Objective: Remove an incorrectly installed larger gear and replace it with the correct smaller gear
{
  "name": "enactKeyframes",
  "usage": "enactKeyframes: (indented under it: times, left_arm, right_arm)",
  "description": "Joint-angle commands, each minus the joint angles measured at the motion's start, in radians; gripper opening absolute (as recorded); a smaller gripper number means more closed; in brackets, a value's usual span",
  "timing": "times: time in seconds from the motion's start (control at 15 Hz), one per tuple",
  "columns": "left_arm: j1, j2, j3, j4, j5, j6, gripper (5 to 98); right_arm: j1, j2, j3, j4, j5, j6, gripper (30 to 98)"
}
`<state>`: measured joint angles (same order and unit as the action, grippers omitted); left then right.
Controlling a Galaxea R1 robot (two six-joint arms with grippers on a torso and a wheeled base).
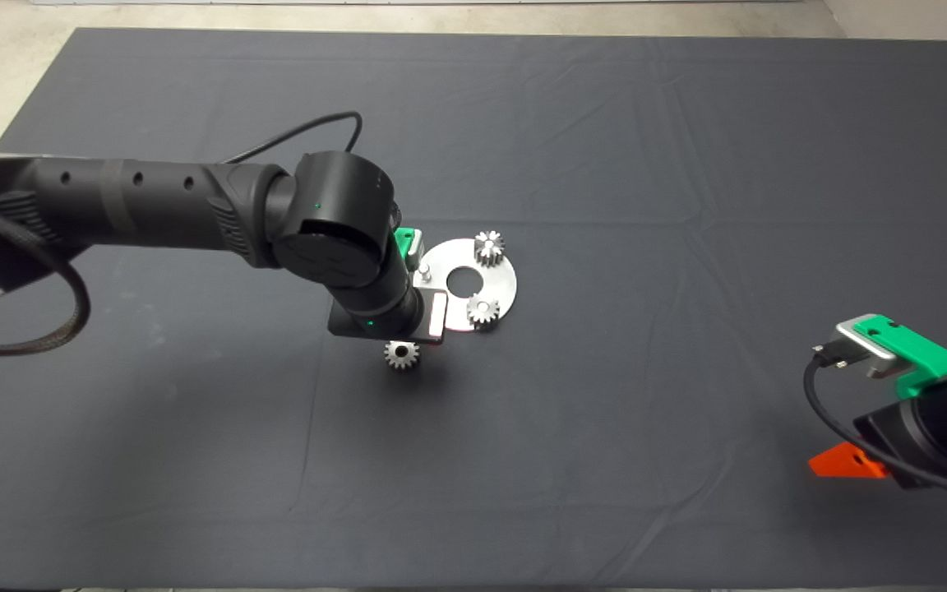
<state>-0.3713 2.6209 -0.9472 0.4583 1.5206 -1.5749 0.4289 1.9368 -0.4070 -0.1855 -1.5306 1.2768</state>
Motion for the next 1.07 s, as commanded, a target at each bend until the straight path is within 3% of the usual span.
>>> enactKeyframes:
  times: [0.0,0.4,0.8,1.0]
  left_arm:
    - [-0.008,-0.016,-0.011,0.001,0.067,0.007,62.3]
    - [0.032,-0.034,-0.028,0.031,0.064,0.018,68.0]
    - [0.037,-0.023,-0.031,0.042,0.059,0.023,68.0]
    - [0.086,-0.021,-0.053,0.079,0.058,0.026,68.0]
  right_arm:
    - [0.007,0.003,-0.001,0.023,-0.068,-0.003,73.9]
    - [0.007,0.003,-0.001,0.023,-0.068,-0.002,73.9]
    - [0.007,0.003,-0.001,0.023,-0.069,-0.002,73.9]
    - [0.007,0.003,-0.001,0.023,-0.069,-0.002,73.9]
